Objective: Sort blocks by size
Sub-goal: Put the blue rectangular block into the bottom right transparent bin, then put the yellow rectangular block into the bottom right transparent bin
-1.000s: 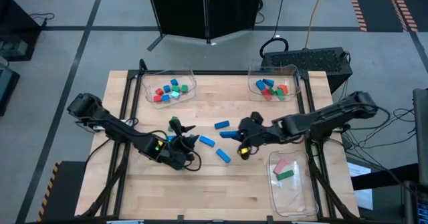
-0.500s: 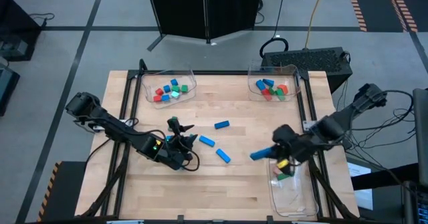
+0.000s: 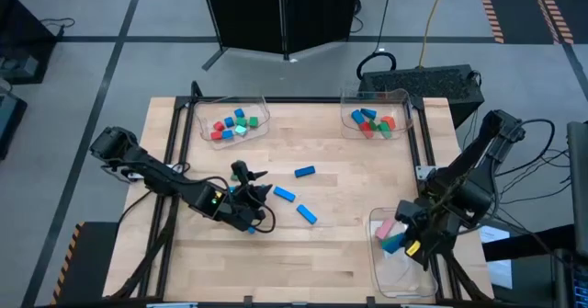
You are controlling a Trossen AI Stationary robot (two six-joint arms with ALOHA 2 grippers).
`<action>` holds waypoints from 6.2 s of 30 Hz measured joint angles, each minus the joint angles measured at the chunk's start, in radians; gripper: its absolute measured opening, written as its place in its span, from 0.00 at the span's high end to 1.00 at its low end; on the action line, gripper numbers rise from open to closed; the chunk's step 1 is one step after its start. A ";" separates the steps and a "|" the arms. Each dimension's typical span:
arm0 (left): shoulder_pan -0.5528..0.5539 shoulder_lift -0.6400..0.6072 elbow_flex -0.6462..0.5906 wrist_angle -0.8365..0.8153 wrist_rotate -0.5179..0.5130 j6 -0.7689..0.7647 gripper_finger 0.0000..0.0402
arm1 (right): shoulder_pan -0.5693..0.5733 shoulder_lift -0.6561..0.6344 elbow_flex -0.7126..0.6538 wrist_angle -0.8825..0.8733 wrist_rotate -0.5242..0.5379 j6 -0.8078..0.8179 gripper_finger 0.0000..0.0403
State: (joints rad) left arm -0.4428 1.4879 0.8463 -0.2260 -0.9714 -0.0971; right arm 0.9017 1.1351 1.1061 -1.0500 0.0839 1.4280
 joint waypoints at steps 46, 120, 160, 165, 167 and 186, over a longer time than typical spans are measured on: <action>0.019 0.000 0.000 -0.148 0.053 -0.212 0.47 | -0.314 0.279 -0.229 0.220 -0.381 -0.449 0.85; 0.120 -0.177 -0.215 -0.748 0.795 -0.416 0.47 | -0.346 0.207 0.065 0.091 0.363 -0.562 0.54; 0.028 -0.328 -0.409 -0.527 0.993 -0.526 0.53 | -0.346 0.207 0.065 0.105 0.390 -0.561 0.54; 0.027 -0.327 -0.410 -0.503 0.995 -0.523 0.74 | -0.346 0.207 0.065 0.107 0.413 -0.553 0.54; 0.027 -0.328 -0.410 -0.505 0.987 -0.524 0.78 | -0.346 0.217 0.065 0.116 0.426 -0.552 0.54; 0.029 -0.323 -0.236 -0.448 0.638 -0.436 0.78 | -0.494 0.500 0.064 0.556 0.415 -0.614 0.54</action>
State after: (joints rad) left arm -0.4142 1.1647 0.6106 -0.6742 -0.3333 -0.5327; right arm 0.4072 1.6346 1.1702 -0.4944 0.4986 0.8141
